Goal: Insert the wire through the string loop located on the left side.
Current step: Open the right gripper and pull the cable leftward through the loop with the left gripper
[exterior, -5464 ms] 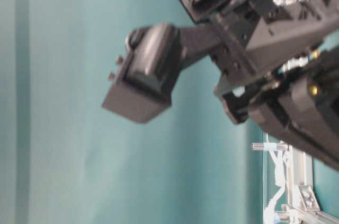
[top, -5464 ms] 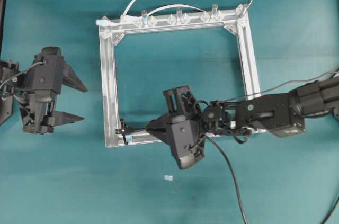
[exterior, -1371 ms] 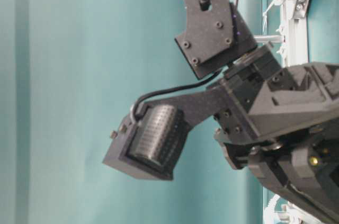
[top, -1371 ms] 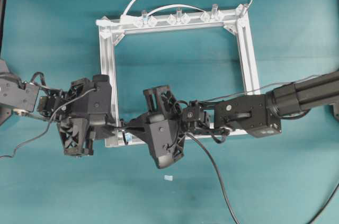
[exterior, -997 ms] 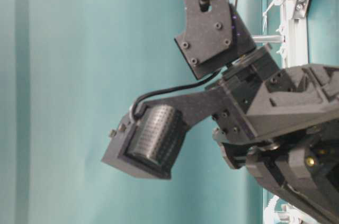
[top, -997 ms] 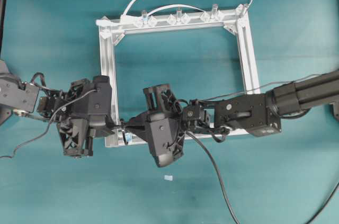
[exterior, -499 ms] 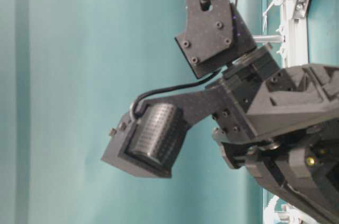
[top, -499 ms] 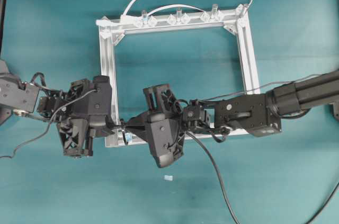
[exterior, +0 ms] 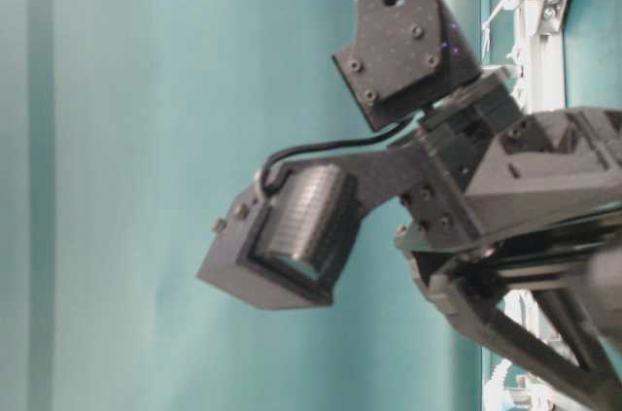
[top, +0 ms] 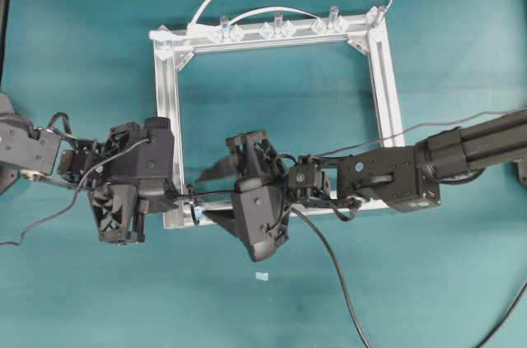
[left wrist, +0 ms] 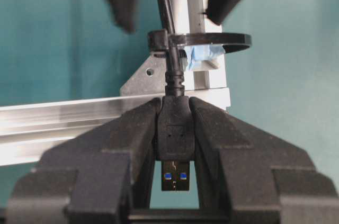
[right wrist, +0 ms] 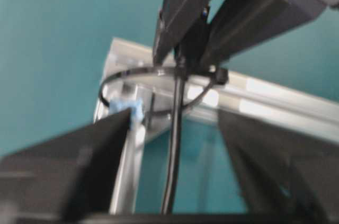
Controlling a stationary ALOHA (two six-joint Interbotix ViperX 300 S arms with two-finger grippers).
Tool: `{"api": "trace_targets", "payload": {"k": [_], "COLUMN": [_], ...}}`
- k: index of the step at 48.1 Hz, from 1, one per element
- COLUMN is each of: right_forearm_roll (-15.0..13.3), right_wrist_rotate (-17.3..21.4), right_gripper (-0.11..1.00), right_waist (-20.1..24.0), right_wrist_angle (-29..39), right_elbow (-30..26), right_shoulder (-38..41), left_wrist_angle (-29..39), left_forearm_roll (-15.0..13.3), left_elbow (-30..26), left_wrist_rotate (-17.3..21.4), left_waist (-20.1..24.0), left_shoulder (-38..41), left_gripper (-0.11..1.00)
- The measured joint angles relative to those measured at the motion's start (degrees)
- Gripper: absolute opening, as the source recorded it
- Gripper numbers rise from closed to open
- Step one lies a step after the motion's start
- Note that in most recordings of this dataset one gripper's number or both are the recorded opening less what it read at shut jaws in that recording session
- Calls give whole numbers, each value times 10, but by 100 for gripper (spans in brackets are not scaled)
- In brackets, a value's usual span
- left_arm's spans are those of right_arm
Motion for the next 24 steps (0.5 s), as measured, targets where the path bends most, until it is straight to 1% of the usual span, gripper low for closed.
{"api": "trace_targets", "payload": {"k": [2,3,24], "right_forearm_roll": [0,0,0], "right_wrist_rotate": [0,0,0], "right_gripper": [91,92,91], "right_waist": [0,1,1], "right_wrist_angle": [0,0,1], "right_elbow": [0,-1,0], "right_shoulder": [0,0,0], "left_wrist_angle": [0,0,27], "left_forearm_roll": [0,0,0], "left_elbow": [0,0,1], "left_wrist_rotate": [-1,-1,-1], "left_waist": [0,0,0], "left_shoulder": [-1,-2,-13], "left_gripper": [18,18,18]}}
